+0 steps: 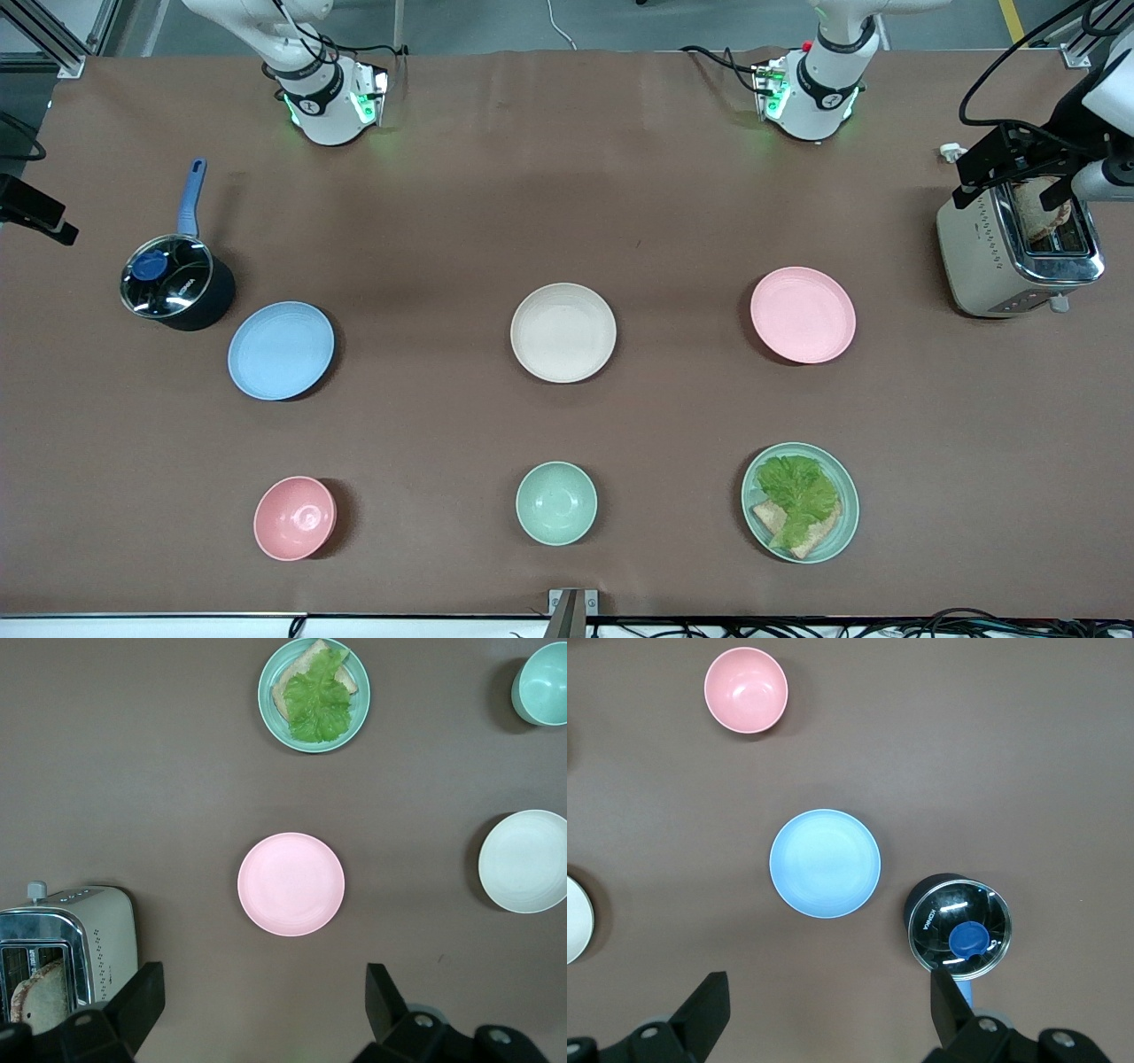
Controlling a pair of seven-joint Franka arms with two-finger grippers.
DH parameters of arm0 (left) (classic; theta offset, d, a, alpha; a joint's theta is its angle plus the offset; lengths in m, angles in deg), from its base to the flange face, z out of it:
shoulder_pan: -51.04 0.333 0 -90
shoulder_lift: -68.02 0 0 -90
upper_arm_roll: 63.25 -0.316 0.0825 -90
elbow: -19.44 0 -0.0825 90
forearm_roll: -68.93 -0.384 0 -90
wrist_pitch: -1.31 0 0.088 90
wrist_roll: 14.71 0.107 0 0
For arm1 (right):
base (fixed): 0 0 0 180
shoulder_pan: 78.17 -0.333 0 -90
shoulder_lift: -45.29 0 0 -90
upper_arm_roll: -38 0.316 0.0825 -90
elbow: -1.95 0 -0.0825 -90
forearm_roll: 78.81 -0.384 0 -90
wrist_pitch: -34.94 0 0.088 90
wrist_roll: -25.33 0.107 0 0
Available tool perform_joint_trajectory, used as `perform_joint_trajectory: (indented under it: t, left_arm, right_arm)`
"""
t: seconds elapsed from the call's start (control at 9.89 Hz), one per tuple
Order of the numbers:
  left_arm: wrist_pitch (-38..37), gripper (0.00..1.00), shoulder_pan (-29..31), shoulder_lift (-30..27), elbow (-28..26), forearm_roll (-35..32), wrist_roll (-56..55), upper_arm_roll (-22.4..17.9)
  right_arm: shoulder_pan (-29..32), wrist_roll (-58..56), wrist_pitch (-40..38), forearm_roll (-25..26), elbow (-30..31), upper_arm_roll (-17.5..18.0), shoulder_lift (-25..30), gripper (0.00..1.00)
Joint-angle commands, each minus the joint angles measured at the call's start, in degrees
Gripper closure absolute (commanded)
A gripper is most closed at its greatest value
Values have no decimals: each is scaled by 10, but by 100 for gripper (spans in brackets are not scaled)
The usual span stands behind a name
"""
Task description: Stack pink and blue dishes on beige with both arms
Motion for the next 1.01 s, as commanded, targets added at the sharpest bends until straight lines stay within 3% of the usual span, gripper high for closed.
perform_joint_trajectory:
  t: [0.0, 0.4, 0.61, 0.91]
  left_arm:
    - [-3, 0, -2, -10, -26, 2, 22, -3]
    - [-5, 0, -2, -5, -30, 7, 14, -12]
    - [7, 1, -3, 3, -54, 16, 32, -40]
    - [128, 1, -4, 7, -187, 53, 97, -80]
  right_arm:
    - [5, -1, 0, 1, 4, 3, 4, 0]
    - [6, -16, 1, 4, -2, 3, 4, 0]
    - [8, -64, 3, 4, 1, -8, -5, 0]
    - [7, -76, 34, -58, 9, -49, -93, 0]
